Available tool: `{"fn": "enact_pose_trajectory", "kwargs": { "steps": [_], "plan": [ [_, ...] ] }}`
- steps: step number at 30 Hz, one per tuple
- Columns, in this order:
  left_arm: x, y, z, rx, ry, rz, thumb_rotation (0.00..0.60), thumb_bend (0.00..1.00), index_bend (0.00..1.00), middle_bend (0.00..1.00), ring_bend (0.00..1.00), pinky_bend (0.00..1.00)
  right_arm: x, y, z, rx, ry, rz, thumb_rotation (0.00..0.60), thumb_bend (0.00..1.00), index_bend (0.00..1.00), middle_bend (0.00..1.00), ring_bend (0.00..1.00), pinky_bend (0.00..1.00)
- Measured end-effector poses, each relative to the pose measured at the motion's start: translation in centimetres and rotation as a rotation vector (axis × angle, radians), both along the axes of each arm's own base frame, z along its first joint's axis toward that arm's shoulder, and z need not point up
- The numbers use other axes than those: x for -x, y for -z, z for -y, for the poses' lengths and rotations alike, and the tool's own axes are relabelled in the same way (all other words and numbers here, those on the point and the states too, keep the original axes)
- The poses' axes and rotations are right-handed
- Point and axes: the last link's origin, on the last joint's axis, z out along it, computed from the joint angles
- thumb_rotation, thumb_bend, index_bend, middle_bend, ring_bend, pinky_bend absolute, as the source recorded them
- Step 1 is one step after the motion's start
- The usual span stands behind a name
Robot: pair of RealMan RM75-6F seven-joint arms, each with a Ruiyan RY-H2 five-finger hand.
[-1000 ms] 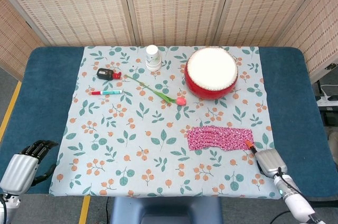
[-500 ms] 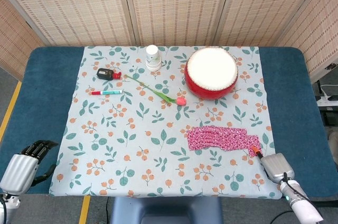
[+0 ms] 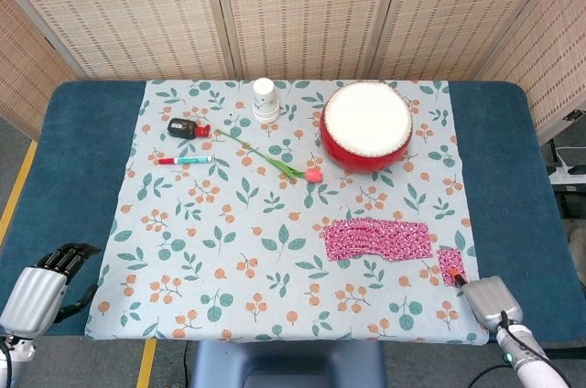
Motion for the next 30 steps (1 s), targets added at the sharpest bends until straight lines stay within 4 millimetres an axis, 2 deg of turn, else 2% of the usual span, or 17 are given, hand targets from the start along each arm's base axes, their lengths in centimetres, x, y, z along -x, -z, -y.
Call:
{"fn": "enact_pose_trajectory", "kwargs": {
  "steps": [15, 21, 26, 30],
  "plan": [
    [0.0, 0.1, 0.0, 0.002, 0.001, -0.002, 0.6, 0.33, 0.25, 0.28, 0.25, 0.44, -2.0, -0.8, -0.5, 0.071, -0.109, 0.095, 0.6, 0.76, 0.35, 0.73, 0.77, 0.69],
    [0.0, 0.1, 0.0, 0.005, 0.0, -0.003, 0.6, 0.33, 0.25, 0.28, 0.25, 0.44, -2.5, -0.5, 0.3, 0.122, -0.146, 0.178, 0.6, 0.76, 0.25, 0.73, 0.77, 0.69],
    [0.0, 0.1, 0.0, 0.005, -0.001, -0.003, 0.6, 0.33, 0.25, 0.28, 0.25, 0.44, -2.8, 0.3, 1.8, 0.153, -0.162, 0.238, 0.6, 0.76, 0.1, 0.73, 0.77, 0.69],
    [0.1, 0.1, -0.1, 0.007, -0.003, -0.002, 0.6, 0.32, 0.25, 0.28, 0.25, 0.44, -2.8, 0.7, 2.5, 0.152, -0.148, 0.239, 0.6, 0.76, 0.08, 0.73, 0.77, 0.69]
  ]
}}
